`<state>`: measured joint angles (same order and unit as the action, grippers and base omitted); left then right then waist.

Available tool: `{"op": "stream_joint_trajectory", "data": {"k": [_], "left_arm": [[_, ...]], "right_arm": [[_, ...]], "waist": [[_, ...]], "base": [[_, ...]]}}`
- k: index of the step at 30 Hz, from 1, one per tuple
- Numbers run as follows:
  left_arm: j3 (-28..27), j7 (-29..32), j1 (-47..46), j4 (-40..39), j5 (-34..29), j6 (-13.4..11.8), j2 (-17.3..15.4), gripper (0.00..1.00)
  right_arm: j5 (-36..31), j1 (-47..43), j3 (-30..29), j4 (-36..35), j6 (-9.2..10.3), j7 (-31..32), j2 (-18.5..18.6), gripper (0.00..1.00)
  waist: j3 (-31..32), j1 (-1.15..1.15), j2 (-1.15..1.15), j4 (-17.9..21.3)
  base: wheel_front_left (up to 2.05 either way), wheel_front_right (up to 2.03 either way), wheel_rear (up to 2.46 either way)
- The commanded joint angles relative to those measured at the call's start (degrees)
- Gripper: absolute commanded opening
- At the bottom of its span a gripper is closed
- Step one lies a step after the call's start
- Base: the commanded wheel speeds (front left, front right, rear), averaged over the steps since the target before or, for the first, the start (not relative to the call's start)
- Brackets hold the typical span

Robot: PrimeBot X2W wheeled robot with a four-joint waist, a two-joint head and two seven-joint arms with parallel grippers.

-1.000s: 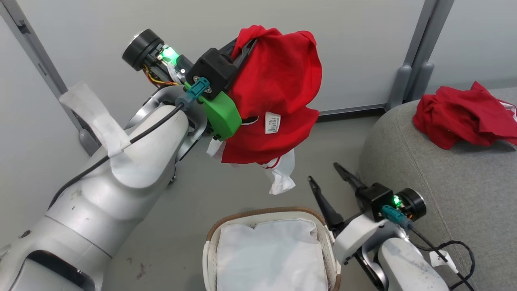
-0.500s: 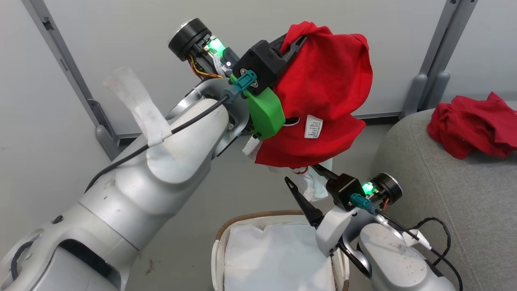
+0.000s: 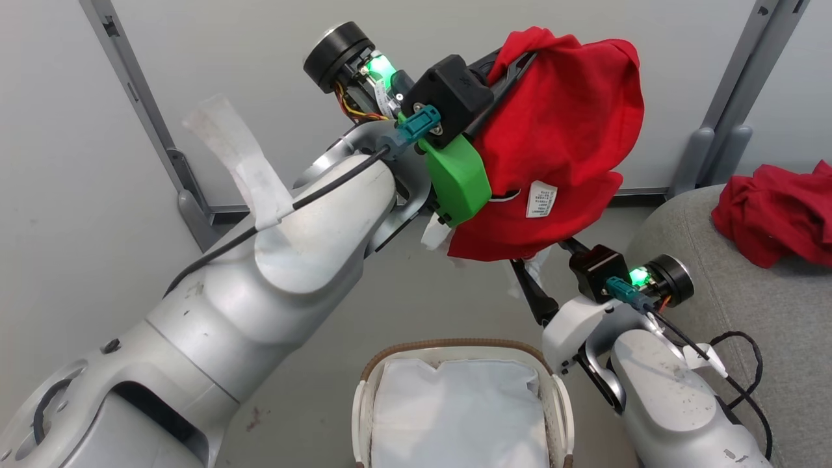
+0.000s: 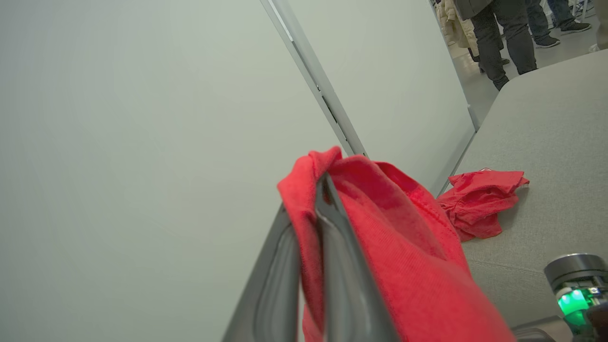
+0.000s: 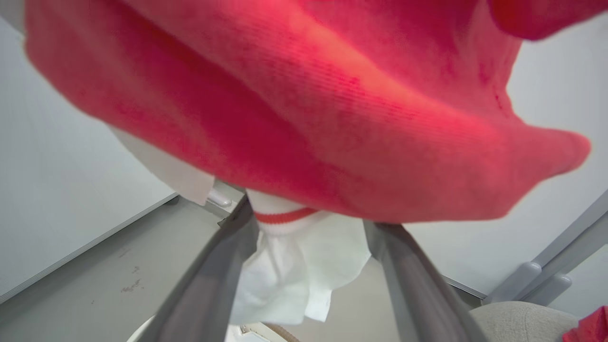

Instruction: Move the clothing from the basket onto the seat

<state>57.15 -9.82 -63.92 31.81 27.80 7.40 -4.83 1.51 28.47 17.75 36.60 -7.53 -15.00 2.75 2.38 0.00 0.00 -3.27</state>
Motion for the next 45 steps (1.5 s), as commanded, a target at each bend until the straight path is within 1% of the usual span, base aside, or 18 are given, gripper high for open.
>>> {"op": "stream_joint_trajectory", "data": {"k": [1,2,3,4,5,17,22,23,24,25,26,27,28,34,45], "left_arm": [[-0.24,-0.02,0.14,-0.19,0.51,0.09,0.16,0.0],[-0.26,-0.07,0.33,-0.23,0.75,0.09,0.13,0.0],[-0.31,-0.15,0.58,-0.21,1.05,0.09,0.05,0.0],[-0.37,-0.22,0.8,-0.17,1.29,0.09,-0.08,0.0],[-0.47,-0.23,1.07,-0.05,1.7,0.1,-0.26,0.0],[-1.21,-1.83,3.7,2.9,3.78,0.1,-2.69,0.0],[-1.52,-2.75,5.62,4.44,5.33,0.11,-2.75,0.0],[-1.49,-2.99,6.08,4.6,5.67,0.11,-2.78,0.02],[-1.56,-3.2,6.74,4.82,6.09,0.11,-2.81,0.27],[-1.61,-3.48,7.34,4.93,6.35,0.11,-2.81,0.38],[-1.79,-3.84,8.14,4.98,6.67,0.12,-2.82,0.53],[-1.9,-4.12,8.88,5.03,6.85,0.12,-2.83,0.81],[-2.0,-4.42,9.89,5.13,7.06,0.12,-2.89,1.0],[-3.52,-5.45,16.08,4.14,7.05,-0.3,-3.03,1.0],[-9.38,-5.33,30.0,-1.2,4.36,-0.86,-3.64,1.0]], "right_arm": [[0.09,0.66,-0.59,0.34,0.08,-0.28,0.26,0.91],[0.18,0.85,-0.93,0.45,0.08,-0.28,0.25,0.46],[0.35,1.02,-1.14,0.56,0.08,-0.28,0.24,0.4],[0.56,1.16,-1.27,0.52,0.08,-0.28,0.24,0.14],[0.62,1.31,-1.38,0.43,0.08,-0.28,0.25,0.0],[1.92,0.85,-2.93,-1.2,0.08,-0.28,0.24,0.0],[2.78,1.16,-3.8,-2.81,0.08,-0.28,0.25,0.0],[2.85,1.22,-3.98,-3.01,0.08,-0.28,0.25,0.0],[2.86,1.32,-4.26,-3.39,0.08,-0.28,0.24,0.0],[2.83,1.38,-4.59,-3.67,0.08,-0.28,0.25,0.0],[2.8,1.43,-5.01,-3.95,0.08,-0.28,0.24,0.0],[2.75,1.47,-5.35,-4.17,0.08,-0.28,0.24,0.0],[2.59,1.47,-5.8,-4.44,0.08,-0.28,0.25,0.0],[1.91,1.19,-8.79,-5.93,0.08,-0.28,0.25,0.0],[1.47,-1.23,-13.43,-8.96,0.08,-0.28,0.25,0.0]], "waist": [[-0.12,0.0,0.0,-0.14],[-0.2,0.0,0.0,-0.2],[-0.29,0.0,0.0,-0.27],[-0.36,0.0,0.0,-0.3],[-0.44,0.0,0.0,-0.3],[-1.33,0.0,0.0,0.59],[-1.62,0.0,0.0,0.93],[-1.68,0.0,0.0,0.96],[-1.74,0.0,0.0,0.99],[-1.8,0.0,0.0,1.0],[-1.88,0.0,0.0,1.01],[-1.95,0.0,0.0,1.02],[-2.02,0.0,0.0,1.03],[-2.42,0.0,0.0,1.12],[-2.72,0.0,0.0,1.94]], "base": [[0.0,0.0,0.0],[0.0,0.0,0.0],[0.0,0.0,0.0],[0.0,0.0,0.0],[0.0,0.0,0.0],[0.0,0.0,0.0],[0.0,0.0,0.0],[0.0,0.0,0.0],[0.0,0.0,0.0],[0.0,0.0,0.0],[0.0,0.0,0.0],[0.0,0.0,0.0],[0.0,0.0,0.0],[0.0,0.0,0.0],[0.0,0.0,0.0]]}}
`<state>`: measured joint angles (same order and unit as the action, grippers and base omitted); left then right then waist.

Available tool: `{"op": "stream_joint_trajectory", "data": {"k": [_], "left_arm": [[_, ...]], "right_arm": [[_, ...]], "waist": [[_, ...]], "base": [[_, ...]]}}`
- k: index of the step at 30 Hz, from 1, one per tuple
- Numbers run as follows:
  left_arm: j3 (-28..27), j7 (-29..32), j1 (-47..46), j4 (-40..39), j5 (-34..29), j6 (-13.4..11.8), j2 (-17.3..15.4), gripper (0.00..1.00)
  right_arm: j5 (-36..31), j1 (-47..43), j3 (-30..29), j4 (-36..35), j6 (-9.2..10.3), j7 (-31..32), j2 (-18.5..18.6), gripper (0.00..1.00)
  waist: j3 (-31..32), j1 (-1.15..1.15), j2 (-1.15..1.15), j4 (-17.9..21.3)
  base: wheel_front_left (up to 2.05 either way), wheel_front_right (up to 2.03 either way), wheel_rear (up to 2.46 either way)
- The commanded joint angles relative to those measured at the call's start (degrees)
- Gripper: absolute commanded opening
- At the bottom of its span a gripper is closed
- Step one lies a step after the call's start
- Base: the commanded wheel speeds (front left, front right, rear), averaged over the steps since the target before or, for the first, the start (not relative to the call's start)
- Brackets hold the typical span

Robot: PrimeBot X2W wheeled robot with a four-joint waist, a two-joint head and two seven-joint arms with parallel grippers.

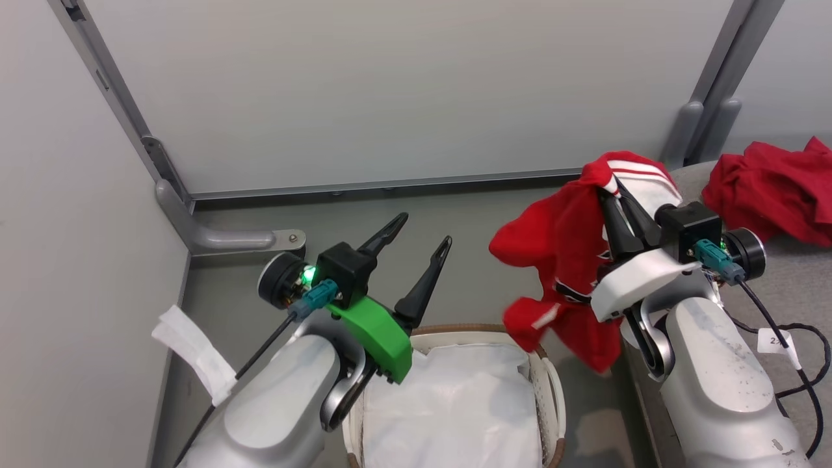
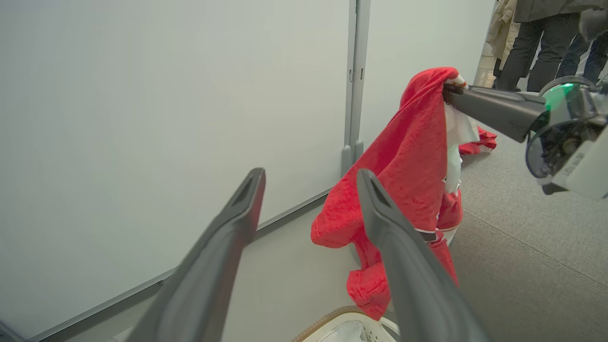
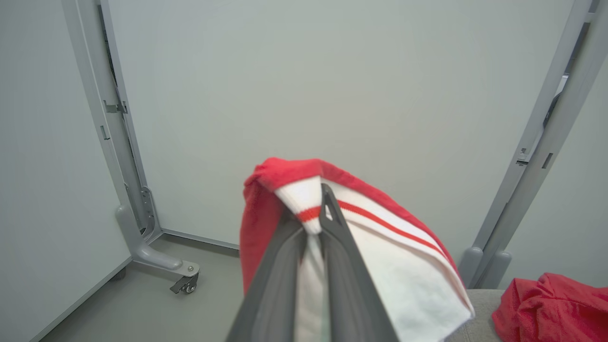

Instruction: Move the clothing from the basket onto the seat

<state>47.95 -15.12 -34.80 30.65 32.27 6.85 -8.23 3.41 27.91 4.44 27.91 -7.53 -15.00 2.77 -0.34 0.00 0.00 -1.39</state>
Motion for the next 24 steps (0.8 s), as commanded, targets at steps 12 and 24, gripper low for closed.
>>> {"op": "stream_joint_trajectory", "data": {"k": [12,24], "left_arm": [[-7.39,-0.03,11.38,-3.28,-4.63,0.06,1.49,1.0],[-11.79,-0.03,14.77,-3.95,-7.3,0.65,3.79,1.0]], "right_arm": [[-1.03,-1.83,-2.81,-1.89,0.08,-0.28,0.22,0.0],[-2.33,0.47,-2.43,-3.44,0.08,-0.28,0.26,0.0]], "waist": [[-0.18,0.0,0.0,1.23],[-0.68,0.0,0.0,7.92]], "base": [[0.0,0.0,0.0],[0.0,0.0,0.0]]}}
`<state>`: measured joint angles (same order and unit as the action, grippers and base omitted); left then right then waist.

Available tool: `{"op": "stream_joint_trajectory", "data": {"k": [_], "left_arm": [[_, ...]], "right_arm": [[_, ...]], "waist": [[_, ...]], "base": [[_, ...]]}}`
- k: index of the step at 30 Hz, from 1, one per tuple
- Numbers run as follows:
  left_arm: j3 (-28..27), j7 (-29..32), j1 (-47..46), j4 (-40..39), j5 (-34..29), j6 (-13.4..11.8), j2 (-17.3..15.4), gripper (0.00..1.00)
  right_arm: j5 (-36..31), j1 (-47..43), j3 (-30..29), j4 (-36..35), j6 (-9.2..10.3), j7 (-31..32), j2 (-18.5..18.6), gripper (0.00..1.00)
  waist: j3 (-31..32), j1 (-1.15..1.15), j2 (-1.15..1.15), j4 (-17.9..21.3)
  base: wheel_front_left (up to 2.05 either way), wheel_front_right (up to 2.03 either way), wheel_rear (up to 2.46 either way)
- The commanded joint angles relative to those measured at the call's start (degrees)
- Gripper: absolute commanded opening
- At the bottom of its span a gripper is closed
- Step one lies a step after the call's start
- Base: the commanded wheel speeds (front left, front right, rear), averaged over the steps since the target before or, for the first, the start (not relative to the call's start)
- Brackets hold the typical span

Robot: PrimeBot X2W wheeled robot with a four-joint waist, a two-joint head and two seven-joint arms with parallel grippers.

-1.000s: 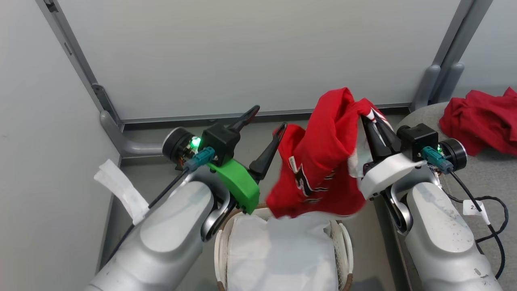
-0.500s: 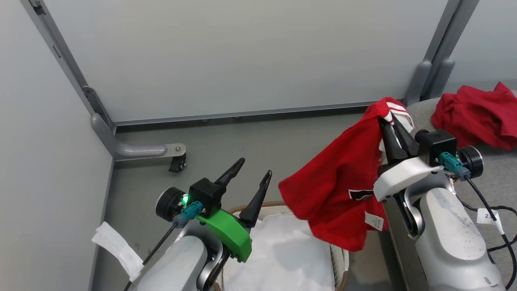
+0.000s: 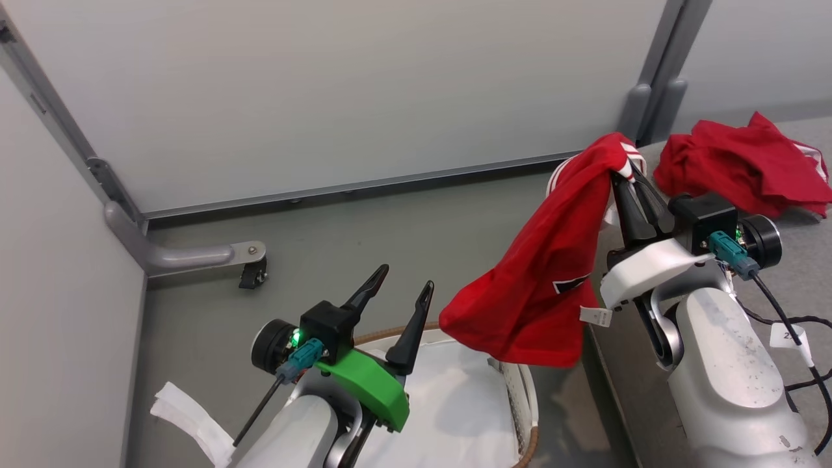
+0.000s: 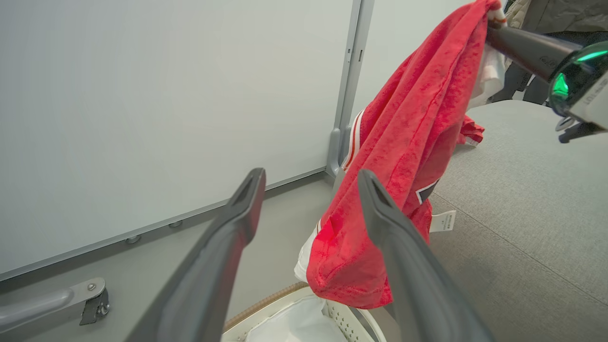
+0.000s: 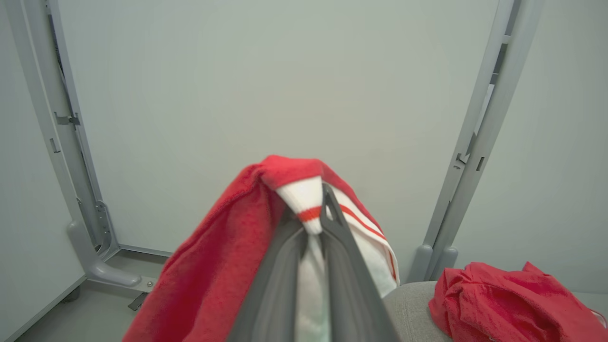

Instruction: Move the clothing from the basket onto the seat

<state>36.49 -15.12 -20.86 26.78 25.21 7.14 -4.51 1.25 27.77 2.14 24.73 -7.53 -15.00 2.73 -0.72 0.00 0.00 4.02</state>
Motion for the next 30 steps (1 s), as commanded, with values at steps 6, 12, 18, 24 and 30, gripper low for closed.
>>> {"op": "stream_joint_trajectory", "data": {"k": [6,12,18,24,30], "left_arm": [[-0.72,-0.04,0.99,-0.07,-1.24,0.41,0.94,1.0],[0.32,-0.03,1.0,0.18,-1.45,0.42,1.2,1.0],[0.87,-0.04,0.52,0.53,-1.85,0.4,1.39,1.0],[1.08,-0.03,-0.94,-0.14,-2.31,0.41,1.48,1.0],[1.56,-0.03,-2.35,-0.83,-3.04,0.41,1.45,1.0]], "right_arm": [[-2.27,1.39,-2.19,-0.39,0.08,-0.28,0.27,0.0],[-4.2,2.03,-4.8,-0.56,0.08,-0.28,0.23,0.0],[-5.39,3.96,-6.88,0.21,0.08,-0.28,0.26,0.0],[-10.33,11.04,-11.15,-0.34,0.08,-0.28,0.41,0.0],[-14.35,22.5,-16.45,-0.12,0.08,-0.28,5.33,0.0]], "waist": [[-1.07,0.0,0.0,7.75],[-1.72,0.0,0.0,11.12],[-2.46,0.0,0.0,12.15],[-4.43,0.0,0.0,11.38],[-7.48,0.0,0.0,9.65]], "base": [[0.0,0.0,0.0],[0.0,0.0,0.0],[0.0,0.0,0.0],[0.0,0.0,0.0],[0.0,0.0,0.0]]}}
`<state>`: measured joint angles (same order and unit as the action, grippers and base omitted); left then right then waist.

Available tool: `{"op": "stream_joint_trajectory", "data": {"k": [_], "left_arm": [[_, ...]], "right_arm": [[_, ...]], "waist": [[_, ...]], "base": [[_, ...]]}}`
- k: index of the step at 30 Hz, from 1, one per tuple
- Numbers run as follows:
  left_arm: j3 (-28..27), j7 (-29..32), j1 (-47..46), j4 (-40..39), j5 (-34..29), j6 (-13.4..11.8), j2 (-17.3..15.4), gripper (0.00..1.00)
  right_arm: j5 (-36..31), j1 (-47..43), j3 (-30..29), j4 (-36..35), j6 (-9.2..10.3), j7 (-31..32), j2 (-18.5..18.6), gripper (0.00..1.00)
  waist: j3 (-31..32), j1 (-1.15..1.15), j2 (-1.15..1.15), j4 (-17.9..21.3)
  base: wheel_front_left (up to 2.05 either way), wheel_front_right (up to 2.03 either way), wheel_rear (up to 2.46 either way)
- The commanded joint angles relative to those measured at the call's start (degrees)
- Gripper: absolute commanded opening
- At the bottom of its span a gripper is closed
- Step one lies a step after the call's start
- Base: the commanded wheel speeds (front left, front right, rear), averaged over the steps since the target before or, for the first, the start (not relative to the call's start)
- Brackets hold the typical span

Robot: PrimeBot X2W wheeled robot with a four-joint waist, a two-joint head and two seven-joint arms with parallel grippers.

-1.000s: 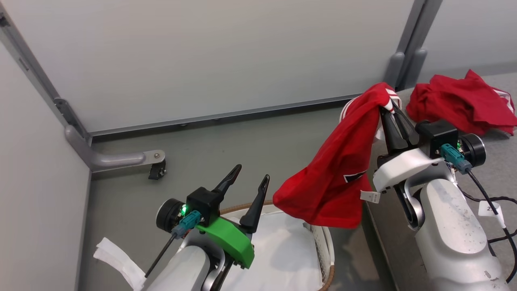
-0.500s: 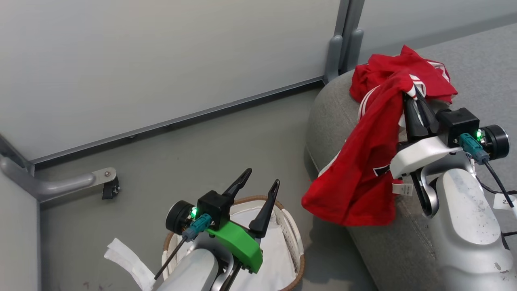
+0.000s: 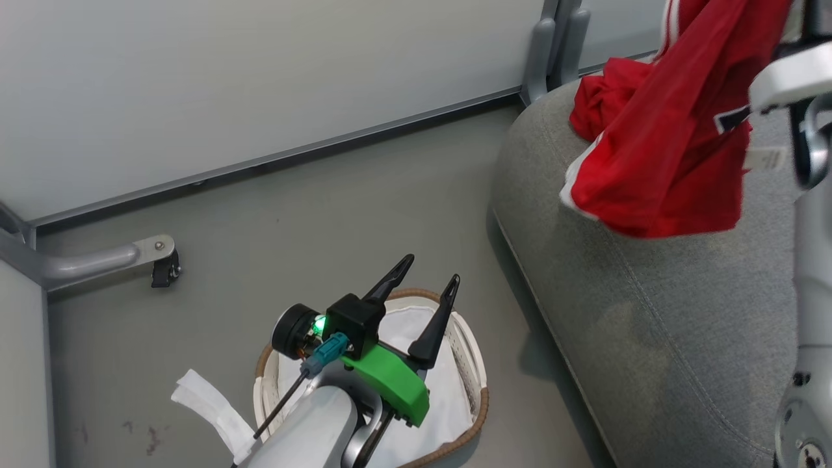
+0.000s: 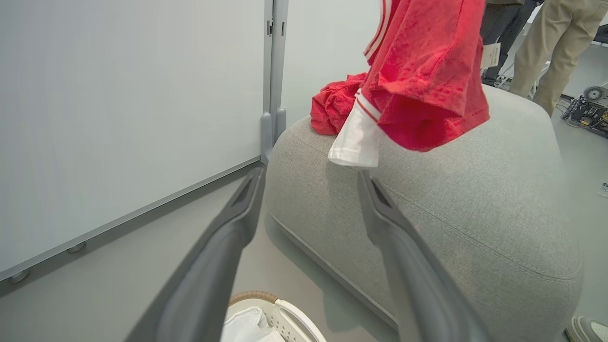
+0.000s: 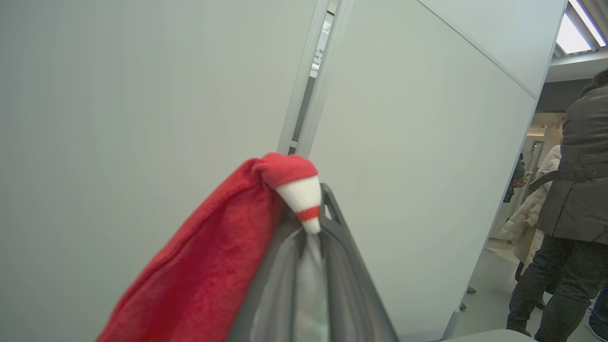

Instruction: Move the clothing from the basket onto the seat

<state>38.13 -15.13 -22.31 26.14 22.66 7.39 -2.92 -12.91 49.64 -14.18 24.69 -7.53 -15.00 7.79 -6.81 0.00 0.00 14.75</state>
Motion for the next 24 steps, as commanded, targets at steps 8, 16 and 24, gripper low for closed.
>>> {"op": "stream_joint_trajectory", "data": {"k": [8,16,24], "left_arm": [[0.68,-0.02,-3.17,-1.6,-1.5,0.16,-0.9,1.0],[1.54,-0.02,-7.21,-2.64,-2.74,0.16,-1.57,1.0],[2.03,-0.02,-10.94,-2.7,-3.91,0.16,-2.33,1.0]], "right_arm": [[-4.9,14.6,-6.81,1.06,0.08,2.23,8.42,0.0],[-7.29,17.82,-13.51,4.34,0.08,4.07,13.24,0.0],[-10.26,12.47,-20.99,10.63,0.08,1.1,12.4,0.0]], "waist": [[-6.45,0.0,0.0,-3.48],[-14.0,0.0,0.0,-6.08],[-21.53,0.0,0.0,-7.71]], "base": [[0.0,0.0,0.0],[0.0,0.0,0.0],[0.0,0.0,0.0]]}}
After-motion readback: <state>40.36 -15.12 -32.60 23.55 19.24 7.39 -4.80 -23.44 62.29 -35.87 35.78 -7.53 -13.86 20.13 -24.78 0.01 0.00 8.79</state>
